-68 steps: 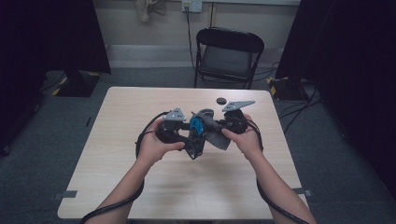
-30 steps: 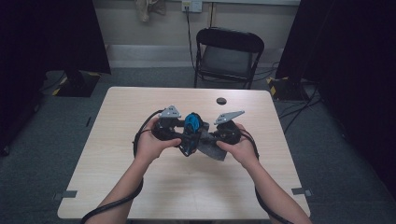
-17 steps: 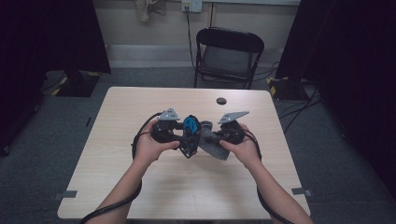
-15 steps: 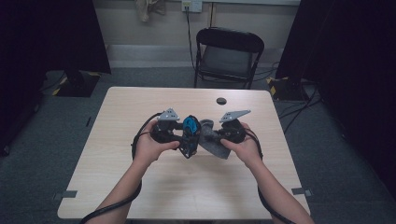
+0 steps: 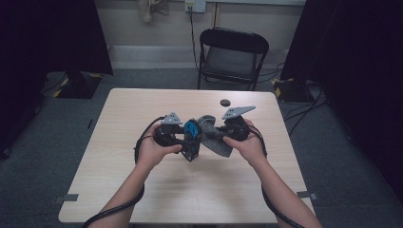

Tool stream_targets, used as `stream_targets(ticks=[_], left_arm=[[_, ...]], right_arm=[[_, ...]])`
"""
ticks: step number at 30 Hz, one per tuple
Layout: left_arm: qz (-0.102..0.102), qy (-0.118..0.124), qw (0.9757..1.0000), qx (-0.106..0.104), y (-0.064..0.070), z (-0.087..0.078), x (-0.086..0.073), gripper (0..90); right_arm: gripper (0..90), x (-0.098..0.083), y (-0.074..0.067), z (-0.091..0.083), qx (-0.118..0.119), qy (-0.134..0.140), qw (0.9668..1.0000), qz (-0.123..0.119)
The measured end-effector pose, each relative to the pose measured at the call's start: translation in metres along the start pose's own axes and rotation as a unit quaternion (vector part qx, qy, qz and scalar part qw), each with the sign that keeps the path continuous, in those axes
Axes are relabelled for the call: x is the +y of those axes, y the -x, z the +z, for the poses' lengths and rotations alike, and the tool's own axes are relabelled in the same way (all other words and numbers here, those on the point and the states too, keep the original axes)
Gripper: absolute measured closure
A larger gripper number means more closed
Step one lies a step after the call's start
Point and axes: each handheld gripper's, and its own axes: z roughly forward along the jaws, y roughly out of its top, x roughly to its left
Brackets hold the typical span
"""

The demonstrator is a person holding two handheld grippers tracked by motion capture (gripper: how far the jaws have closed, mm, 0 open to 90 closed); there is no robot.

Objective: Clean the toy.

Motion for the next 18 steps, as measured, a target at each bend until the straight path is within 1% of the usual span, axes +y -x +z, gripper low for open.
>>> stream_targets(ticks=[2,6,11,12,15,16,18], left_arm=[[0.0,0.001,1.0,-0.004,0.001,-0.001,0.001,24.6],[0.005,0.004,1.0,-0.003,0.003,-0.002,0.005,24.6],[0.005,0.009,0.9999,-0.006,0.003,-0.003,0.007,24.6],[0.003,0.012,0.9999,-0.008,0.003,-0.003,0.006,24.6],[0.002,0.015,0.9998,-0.009,0.002,-0.003,0.006,24.6],[0.004,0.016,0.9998,-0.009,0.003,-0.004,0.007,24.6],[0.002,0.017,0.9998,-0.01,0.003,-0.004,0.007,24.6]], right_arm=[[72.5,-0.002,0.0,0.004,0.002,-0.007,1.0,0.001],[72.5,-0.007,-0.001,0.01,0.007,-0.016,0.9998,0.002],[72.5,-0.009,-0.002,0.015,0.011,-0.018,0.9998,0.004],[72.5,-0.012,-0.004,0.019,0.012,-0.025,0.9996,0.002],[72.5,-0.015,-0.005,0.022,0.014,-0.03,0.9994,0.003],[72.5,-0.019,-0.006,0.027,0.017,-0.036,0.9992,0.005],[72.5,-0.022,-0.007,0.031,0.022,-0.037,0.999,0.01]])
